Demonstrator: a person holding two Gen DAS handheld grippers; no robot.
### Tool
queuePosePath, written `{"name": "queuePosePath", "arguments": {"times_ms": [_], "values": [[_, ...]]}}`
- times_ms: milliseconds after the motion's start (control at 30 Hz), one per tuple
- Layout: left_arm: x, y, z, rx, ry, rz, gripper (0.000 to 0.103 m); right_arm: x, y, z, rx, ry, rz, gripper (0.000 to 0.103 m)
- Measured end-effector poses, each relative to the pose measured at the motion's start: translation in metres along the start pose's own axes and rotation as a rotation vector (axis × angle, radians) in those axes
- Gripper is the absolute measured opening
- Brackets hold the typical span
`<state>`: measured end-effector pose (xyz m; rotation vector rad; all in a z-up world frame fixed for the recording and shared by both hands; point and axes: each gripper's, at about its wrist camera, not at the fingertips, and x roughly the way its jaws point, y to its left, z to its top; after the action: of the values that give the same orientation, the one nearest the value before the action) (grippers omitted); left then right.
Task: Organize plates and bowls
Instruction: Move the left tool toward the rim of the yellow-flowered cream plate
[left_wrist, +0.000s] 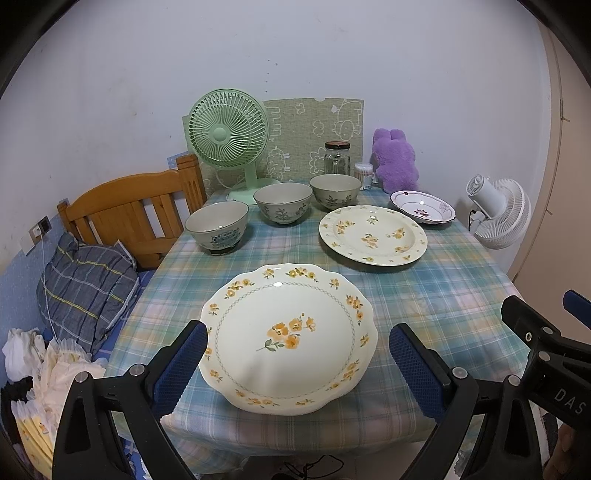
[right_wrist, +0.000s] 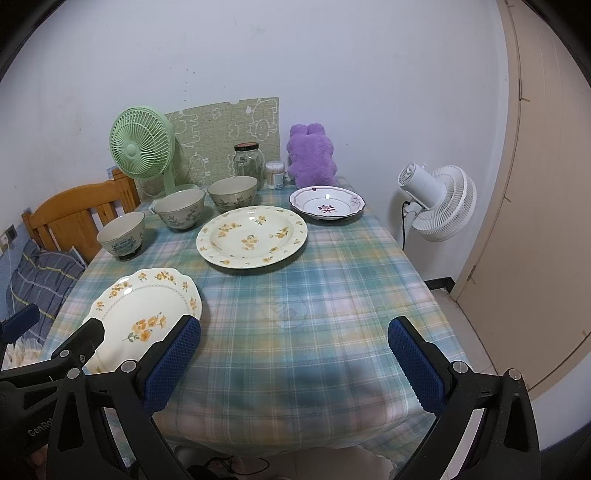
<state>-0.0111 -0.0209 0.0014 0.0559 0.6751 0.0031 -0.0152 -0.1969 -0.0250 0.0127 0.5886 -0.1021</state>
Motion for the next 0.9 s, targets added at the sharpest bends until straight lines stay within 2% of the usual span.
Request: {"name": "queuePosePath", "arguments": {"times_ms": [900], "values": [[0.0005,-0.0018,0.0008,-0.005,0.005,-0.002,0.099,0.0013,-0.0047,0.0030,-0.010,0.000,0.004,0.102]]}}
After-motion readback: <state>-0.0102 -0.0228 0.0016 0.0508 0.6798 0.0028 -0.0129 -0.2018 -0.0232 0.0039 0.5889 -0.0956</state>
